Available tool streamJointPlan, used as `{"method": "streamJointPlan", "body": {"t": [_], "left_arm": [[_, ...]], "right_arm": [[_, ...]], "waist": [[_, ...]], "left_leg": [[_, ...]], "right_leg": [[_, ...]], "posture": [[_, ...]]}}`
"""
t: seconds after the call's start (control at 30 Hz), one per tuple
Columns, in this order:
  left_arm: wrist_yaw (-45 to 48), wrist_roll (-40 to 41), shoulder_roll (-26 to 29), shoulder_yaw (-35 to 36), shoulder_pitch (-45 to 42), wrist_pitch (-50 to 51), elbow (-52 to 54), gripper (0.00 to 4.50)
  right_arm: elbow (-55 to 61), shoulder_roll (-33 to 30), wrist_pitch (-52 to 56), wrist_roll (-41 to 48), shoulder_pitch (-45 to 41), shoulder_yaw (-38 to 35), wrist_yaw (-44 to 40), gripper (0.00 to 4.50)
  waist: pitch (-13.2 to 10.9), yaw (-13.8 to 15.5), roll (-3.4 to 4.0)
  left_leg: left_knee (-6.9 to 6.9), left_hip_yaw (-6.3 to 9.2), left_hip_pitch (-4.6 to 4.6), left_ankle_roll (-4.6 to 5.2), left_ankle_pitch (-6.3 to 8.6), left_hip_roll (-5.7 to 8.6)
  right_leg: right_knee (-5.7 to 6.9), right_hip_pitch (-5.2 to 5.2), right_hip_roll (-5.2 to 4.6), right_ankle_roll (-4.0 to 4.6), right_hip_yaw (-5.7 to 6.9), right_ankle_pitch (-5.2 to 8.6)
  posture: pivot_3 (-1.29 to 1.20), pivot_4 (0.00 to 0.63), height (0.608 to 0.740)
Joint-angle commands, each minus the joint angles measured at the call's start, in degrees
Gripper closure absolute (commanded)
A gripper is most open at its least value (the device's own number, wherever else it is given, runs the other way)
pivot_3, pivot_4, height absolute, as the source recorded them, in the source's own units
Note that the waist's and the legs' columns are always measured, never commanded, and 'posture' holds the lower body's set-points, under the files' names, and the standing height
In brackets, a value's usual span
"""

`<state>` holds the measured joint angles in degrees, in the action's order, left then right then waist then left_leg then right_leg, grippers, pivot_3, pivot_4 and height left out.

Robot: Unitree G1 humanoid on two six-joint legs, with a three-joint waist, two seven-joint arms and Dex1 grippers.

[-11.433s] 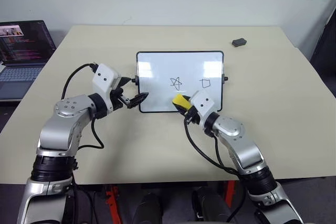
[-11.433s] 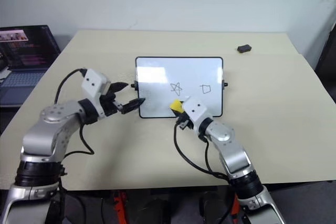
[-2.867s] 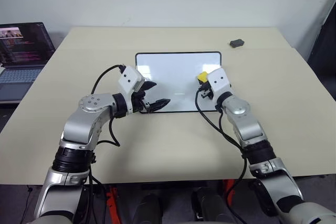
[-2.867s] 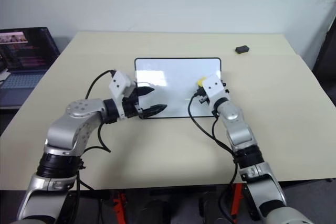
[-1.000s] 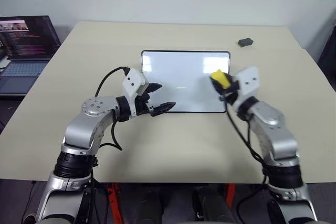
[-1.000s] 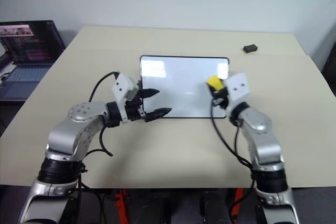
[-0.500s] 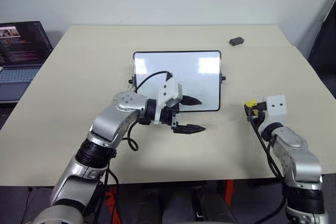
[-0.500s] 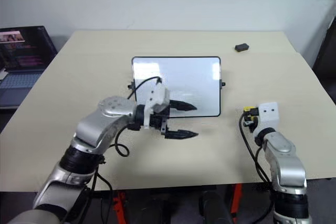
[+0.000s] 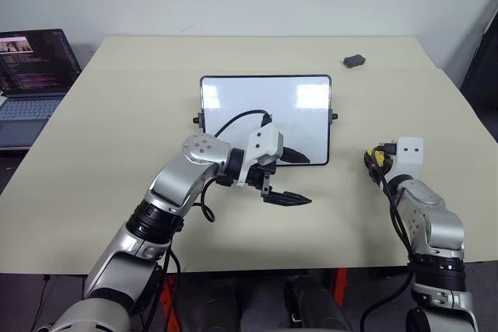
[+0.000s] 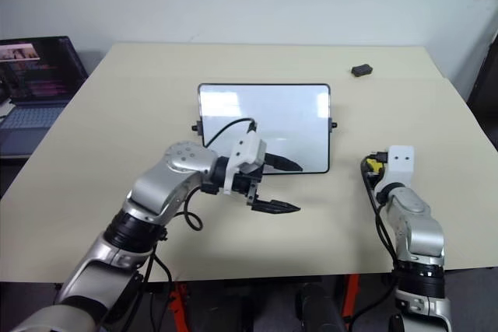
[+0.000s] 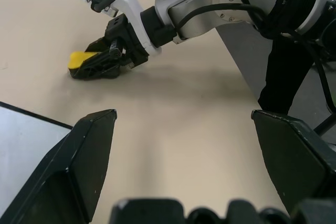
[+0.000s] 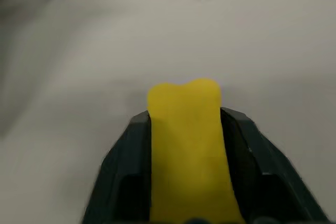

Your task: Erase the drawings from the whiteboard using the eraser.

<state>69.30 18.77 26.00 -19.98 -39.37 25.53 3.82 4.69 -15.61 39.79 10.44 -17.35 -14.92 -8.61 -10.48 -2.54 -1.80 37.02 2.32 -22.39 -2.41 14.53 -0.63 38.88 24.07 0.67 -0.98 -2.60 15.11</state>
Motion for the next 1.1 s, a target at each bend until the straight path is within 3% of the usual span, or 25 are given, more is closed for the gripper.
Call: {"method": "streamJointPlan", "body": {"t": [0.03,0.13,0.17,0.27,0.4,0.5,0.67,0.77,0.9,1.1], "left_arm": [[-0.7,-0.3,-0.3,0.4,0.4,-0.8,1.2,0.0],[-2.5,-0.3,-0.4,1.1,1.8,-0.3,2.2,0.0],[-3.6,-0.2,-0.3,1.8,2.5,-0.1,2.8,0.0],[-7.7,1.0,0.4,5.4,4.8,1.4,5.1,0.0],[-21.5,4.6,0.7,19.3,13.9,8.9,14.5,0.0],[-33.9,3.5,-3.0,27.6,22.3,10.4,21.6,0.0],[-49.2,-4.4,-10.2,30.5,31.9,3.9,25.5,0.0],[-57.1,-8.6,-13.6,32.2,35.5,1.5,26.8,0.0],[-61.2,-12.9,-15.4,30.1,39.9,-2.9,27.5,0.0],[-66.0,-13.2,-17.2,35.0,44.9,-3.6,27.2,0.0]], "right_arm": [[2.6,-0.1,-0.2,2.0,-0.3,-1.4,-0.3,1.26],[3.9,0.3,-2.2,3.3,-0.2,-1.4,-0.9,0.12],[5.1,0.2,-3.7,3.1,-0.1,-1.3,-0.9,0.01],[9.7,0.2,-7.0,4.3,0.1,-2.5,-0.9,0.01],[15.4,0.6,-14.4,4.8,4.8,-7.6,0.8,0.01],[11.9,1.3,-25.6,4.8,10.3,-10.5,-1.8,0.01],[1.1,1.1,-40.3,5.9,14.5,-14.9,-4.5,0.01],[-3.2,1.3,-40.8,8.5,14.5,-16.1,-4.6,0.01],[-8.7,-2.1,-41.0,7.9,12.4,-16.0,-5.2,0.01],[-10.4,-6.4,-36.9,8.8,10.2,-15.3,-6.3,0.01]], "waist": [[0.0,0.0,0.02],[0.0,0.0,0.02],[0.0,0.0,0.02],[0.0,0.0,0.03],[0.0,-0.1,0.05],[0.0,0.4,0.04],[0.0,0.8,0.04],[0.0,0.8,0.03],[0.1,0.6,0.06],[0.1,0.7,0.1]], "left_leg": [[0.0,0.0,0.01,0.0,0.0,0.0],[0.0,0.0,0.01,0.0,0.0,-0.02],[0.0,0.0,0.01,0.0,0.0,-0.04],[-0.01,0.01,0.0,0.0,0.0,-0.06],[-0.02,0.15,-0.01,0.0,0.0,-0.17],[-0.05,0.39,0.01,-0.01,0.02,-0.19],[0.02,0.23,0.3,-0.01,0.01,0.08],[0.04,0.16,0.79,0.0,0.01,0.06],[0.0,-0.09,0.84,0.02,0.0,0.02],[-0.06,-0.11,0.73,0.01,0.01,-0.06]], "right_leg": [[0.01,0.0,0.0,0.0,0.0,0.0],[0.01,0.0,0.01,0.0,-0.01,0.0],[0.01,0.0,0.01,0.0,-0.01,0.0],[0.0,0.0,0.01,0.0,-0.02,0.0],[0.0,0.01,-0.01,-0.01,0.02,0.0],[-0.02,-0.03,-0.24,-0.01,0.11,0.01],[-0.06,-0.29,-0.39,-0.05,-0.06,-0.02],[-0.24,-0.88,-0.37,-0.08,-0.01,-0.03],[-0.18,-0.92,-0.25,-0.08,-0.13,-0.03],[-0.21,-0.86,-0.22,-0.02,-0.1,0.01]], "posture": [[0.0,0.15,0.74],[0.0,0.15,0.74],[0.0,0.15,0.74],[0.0,0.15,0.74],[0.0,0.15,0.74],[0.0,0.15,0.74],[0.0,0.15,0.74],[0.0,0.15,0.74],[0.0,0.15,0.74],[0.0,0.15,0.74]]}}
